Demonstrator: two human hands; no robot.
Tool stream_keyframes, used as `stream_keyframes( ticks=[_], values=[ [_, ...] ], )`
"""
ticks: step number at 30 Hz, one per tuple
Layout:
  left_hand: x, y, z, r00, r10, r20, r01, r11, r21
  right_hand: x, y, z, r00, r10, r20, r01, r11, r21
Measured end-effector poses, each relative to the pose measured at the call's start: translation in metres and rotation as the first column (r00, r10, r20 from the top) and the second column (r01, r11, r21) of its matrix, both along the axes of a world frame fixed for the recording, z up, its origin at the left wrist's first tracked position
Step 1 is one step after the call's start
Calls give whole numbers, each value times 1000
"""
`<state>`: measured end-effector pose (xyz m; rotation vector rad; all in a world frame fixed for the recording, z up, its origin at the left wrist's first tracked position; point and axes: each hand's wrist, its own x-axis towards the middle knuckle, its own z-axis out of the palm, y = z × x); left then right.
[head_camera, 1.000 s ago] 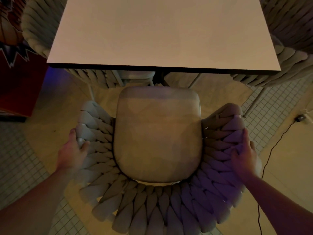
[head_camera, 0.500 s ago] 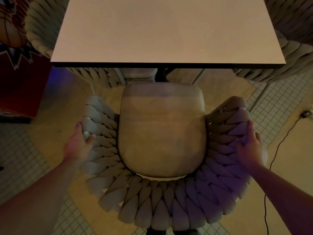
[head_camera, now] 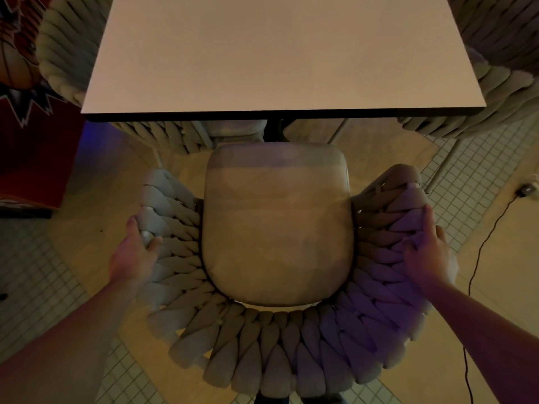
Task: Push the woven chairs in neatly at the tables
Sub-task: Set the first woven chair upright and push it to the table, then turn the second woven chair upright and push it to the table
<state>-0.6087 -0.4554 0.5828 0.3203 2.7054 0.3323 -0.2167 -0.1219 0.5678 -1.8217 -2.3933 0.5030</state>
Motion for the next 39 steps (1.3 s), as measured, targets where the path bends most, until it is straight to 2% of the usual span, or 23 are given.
stream_keyframes(
  ticks=[6,9,10,12,15,19,23,26,29,34,39],
  values=[
    [10,8,10,993,86,75,-90,994,62,1,-1,0,1000,-15,-19,15,1000,-18],
    [38,26,23,996,82,-47,-82,997,3,-2,-3,8,996,-33,-78,26,996,-88],
    [52,40,30,993,60,-102,-58,998,19,0,-4,13,990,-66,-128,51,991,-124],
    [83,73,43,993,1,-120,9,996,88,5,-9,22,967,-135,-215,99,980,-171],
    [135,133,55,985,-171,-20,172,966,196,33,-8,32,943,-199,-268,145,967,-208],
    [205,214,62,919,-377,114,330,894,304,93,18,33,911,-313,-269,222,921,-319],
    [285,302,64,833,-518,194,444,835,325,166,56,23,873,-414,-257,261,843,-471],
    [349,363,66,777,-566,275,456,807,375,221,86,23,804,-524,-280,259,733,-629],
    [405,425,74,765,-552,332,414,816,404,271,125,31,747,-601,-284,253,652,-715],
    [461,524,90,740,-582,336,434,796,422,321,209,52,677,-669,-306,285,623,-729],
    [477,630,94,720,-604,343,446,781,437,339,308,62,663,-672,-329,312,647,-696]
  ],
)
